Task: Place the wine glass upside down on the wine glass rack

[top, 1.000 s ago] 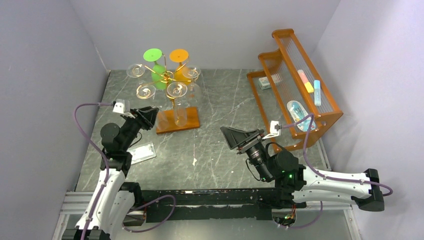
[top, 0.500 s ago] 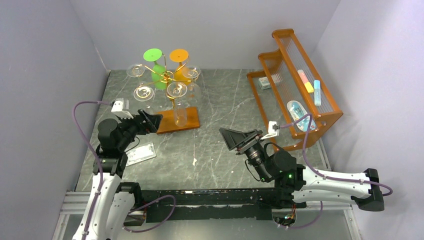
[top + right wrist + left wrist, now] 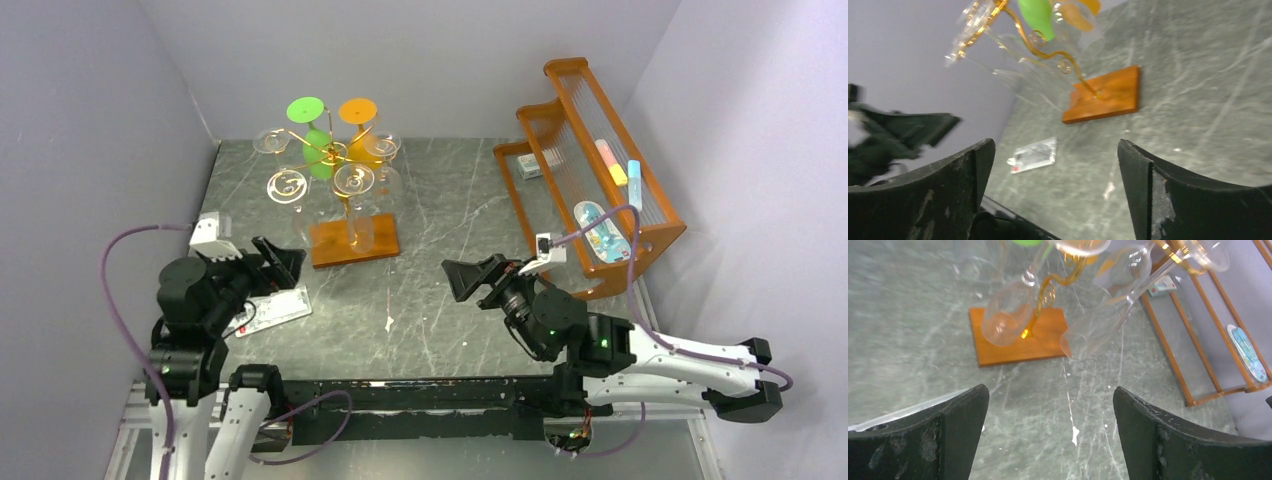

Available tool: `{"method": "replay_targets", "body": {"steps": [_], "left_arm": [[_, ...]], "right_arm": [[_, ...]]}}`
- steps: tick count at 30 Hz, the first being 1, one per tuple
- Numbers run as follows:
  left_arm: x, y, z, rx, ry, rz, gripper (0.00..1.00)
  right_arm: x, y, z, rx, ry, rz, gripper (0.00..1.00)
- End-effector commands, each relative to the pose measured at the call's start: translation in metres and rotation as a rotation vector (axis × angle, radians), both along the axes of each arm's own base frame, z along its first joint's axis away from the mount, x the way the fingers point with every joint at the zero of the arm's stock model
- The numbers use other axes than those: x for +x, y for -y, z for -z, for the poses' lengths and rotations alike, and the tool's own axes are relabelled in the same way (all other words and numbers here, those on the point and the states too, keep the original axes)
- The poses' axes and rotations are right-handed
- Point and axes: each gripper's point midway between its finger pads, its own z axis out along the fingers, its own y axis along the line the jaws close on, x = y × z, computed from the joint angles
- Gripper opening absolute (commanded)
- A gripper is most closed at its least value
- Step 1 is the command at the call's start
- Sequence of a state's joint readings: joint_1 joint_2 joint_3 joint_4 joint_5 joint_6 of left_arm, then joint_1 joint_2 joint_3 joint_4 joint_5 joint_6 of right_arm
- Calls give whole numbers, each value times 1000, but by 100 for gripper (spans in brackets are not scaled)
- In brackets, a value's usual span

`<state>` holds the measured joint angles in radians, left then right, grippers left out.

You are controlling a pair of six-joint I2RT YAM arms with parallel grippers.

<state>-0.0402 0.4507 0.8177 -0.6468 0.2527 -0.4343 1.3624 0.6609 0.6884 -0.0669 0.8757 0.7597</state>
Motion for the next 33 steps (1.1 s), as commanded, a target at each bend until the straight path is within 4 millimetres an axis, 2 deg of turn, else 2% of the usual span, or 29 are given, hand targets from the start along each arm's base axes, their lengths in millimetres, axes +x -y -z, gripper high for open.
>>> {"method": "replay_targets", "body": {"steps": [1,6,10,14,17,20,25,33], "left_arm": [[-26,-31,-15,161,-18,-108,97],[-38,-60,-41,288,-15,-213,97],[-43,-64,-70,311,47,-226,97],[-53,-67,-99,320,106,-243,97],[-58,-71,-110,322,124,-267,97],[-60,-75,-113,326,126,-284,97],[-60,-79,-109,339,111,-305,97],[-59,-82,-107,346,103,-317,97]], "right_arm": [[6,38,26,-349,-23,90,100],[4,50,17,-530,-31,80,100],[6,62,7,-608,-45,117,100],[7,75,-10,-600,-28,146,100],[4,80,-24,-547,4,121,100],[1,86,-38,-479,35,92,100],[-5,97,-50,-414,78,56,100],[-7,102,-50,-411,85,45,100]]}}
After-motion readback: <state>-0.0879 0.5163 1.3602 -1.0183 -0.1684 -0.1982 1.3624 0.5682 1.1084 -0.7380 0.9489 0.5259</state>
